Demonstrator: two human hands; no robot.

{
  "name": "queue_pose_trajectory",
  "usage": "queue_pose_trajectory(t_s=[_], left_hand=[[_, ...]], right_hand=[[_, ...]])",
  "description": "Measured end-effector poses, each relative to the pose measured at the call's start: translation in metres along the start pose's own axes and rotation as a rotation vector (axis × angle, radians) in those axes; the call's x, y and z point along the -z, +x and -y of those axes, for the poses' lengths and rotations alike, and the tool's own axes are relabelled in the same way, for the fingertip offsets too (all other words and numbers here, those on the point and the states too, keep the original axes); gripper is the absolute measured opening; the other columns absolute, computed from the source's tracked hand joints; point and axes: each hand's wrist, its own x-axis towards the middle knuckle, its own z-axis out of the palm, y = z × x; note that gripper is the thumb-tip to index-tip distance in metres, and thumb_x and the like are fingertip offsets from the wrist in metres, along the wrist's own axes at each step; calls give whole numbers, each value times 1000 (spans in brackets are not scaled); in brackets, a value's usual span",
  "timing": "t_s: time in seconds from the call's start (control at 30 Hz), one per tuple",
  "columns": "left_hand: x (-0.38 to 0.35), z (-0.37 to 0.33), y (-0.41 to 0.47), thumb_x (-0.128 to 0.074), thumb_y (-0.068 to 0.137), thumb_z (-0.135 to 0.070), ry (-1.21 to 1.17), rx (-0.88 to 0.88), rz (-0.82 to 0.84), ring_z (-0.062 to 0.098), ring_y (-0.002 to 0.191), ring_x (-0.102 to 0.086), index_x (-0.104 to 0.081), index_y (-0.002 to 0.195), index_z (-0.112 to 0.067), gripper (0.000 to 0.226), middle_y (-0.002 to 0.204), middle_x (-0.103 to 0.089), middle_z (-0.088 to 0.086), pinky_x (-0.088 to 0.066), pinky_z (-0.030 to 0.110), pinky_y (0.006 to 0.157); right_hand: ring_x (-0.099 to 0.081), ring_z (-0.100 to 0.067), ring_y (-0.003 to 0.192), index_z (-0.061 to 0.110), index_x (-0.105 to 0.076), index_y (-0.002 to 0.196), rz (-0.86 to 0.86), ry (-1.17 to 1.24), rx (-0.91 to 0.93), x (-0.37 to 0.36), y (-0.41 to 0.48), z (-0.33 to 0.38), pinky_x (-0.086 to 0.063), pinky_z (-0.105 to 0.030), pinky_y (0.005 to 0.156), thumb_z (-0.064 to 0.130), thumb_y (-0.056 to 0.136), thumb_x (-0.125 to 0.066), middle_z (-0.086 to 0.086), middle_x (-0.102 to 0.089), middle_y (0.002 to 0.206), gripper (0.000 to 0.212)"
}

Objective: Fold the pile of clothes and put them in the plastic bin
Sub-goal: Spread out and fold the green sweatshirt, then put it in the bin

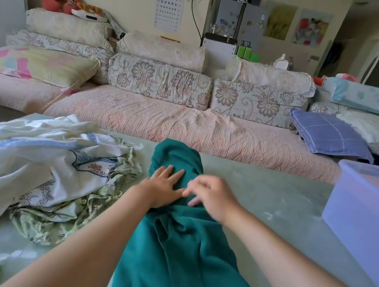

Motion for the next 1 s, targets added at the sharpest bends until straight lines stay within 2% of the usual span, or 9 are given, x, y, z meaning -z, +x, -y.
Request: queue_pose_trajectory(t_s=[0.1, 0.33, 0.4, 0.47, 0.53, 0.6, 0.67, 0.77, 1.0], left_hand=[[-13, 20, 0, -38, 83, -80, -95, 104, 92, 21, 150, 16, 7, 153, -43, 91, 163, 14, -6, 3, 41, 122], [-9, 36, 3, -40, 73, -88, -135, 128, 152, 22, 151, 7, 4, 152, -49, 99, 162, 13, -14, -1, 45, 122], [1, 30, 7, -37, 74, -88, 24, 152, 159, 25, 151, 0, -8, 154, -42, 97, 164, 2, -8, -3, 50, 121], [21, 14, 14, -36, 84, -75, 227, 166, 55, 28, 146, -17, -35, 149, -26, 81, 159, -25, 5, -8, 55, 116], [34, -9, 22, -29, 93, -51, 247, 228, -115, 31, 138, -29, -50, 137, -13, 62, 146, -42, 12, -16, 55, 111], [29, -29, 29, -30, 95, -45, 95, 273, -258, 32, 133, -34, -48, 137, -8, 59, 142, -44, 13, -25, 49, 108], [10, -40, 32, -37, 89, -64, -75, 250, -350, 34, 136, -32, -32, 146, -8, 80, 149, -37, 14, -28, 47, 107], [-20, -29, 29, -33, 71, -91, -50, 164, -248, 27, 150, -1, 4, 157, -22, 116, 164, 1, 4, -13, 53, 117], [-29, -5, 28, -20, 66, -96, -23, 179, -6, 22, 151, 6, 0, 157, -28, 115, 164, 10, -5, -7, 51, 120]], right_hand=[[-69, -27, 58, 21, -64, 92, -222, -57, -151, 17, 47, -13, -45, -23, 47, 24, 101, -43, 3, -71, 90, 23], [-61, -30, 86, 21, -55, 140, -181, -110, -341, -1, 142, -48, -44, -27, 51, 25, 104, -44, -9, -62, 126, 38], [-62, -30, 94, 19, -63, 130, -150, -119, -346, -8, 160, -56, -48, -29, 63, 27, 100, -53, -9, -64, 115, 33], [-62, -24, 78, 16, -74, 97, -194, -156, -357, -9, 169, -63, -44, -26, 62, 29, 95, -64, -4, -66, 85, 17], [-55, -22, 64, 13, -68, 73, -269, -136, -372, -8, 174, -69, -37, -27, 60, 31, 92, -68, -4, -60, 68, 26], [-46, -22, 57, 14, -52, 58, -286, -57, -359, -9, 176, -74, -32, -31, 58, 31, 94, -66, -4, -50, 58, 42], [-50, -20, 61, 15, -55, 61, -297, 49, -336, -8, 175, -76, -35, -30, 60, 32, 96, -62, -3, -54, 62, 39], [-59, -25, 81, 3, -68, 92, -422, 189, -306, 2, 177, -73, -45, -34, 70, 34, 100, -52, -10, -66, 86, 36], [-61, -38, 111, 1, -64, 114, -515, -331, -350, 31, 175, -81, -45, -39, 86, 30, 106, -36, -21, -65, 120, 41]])
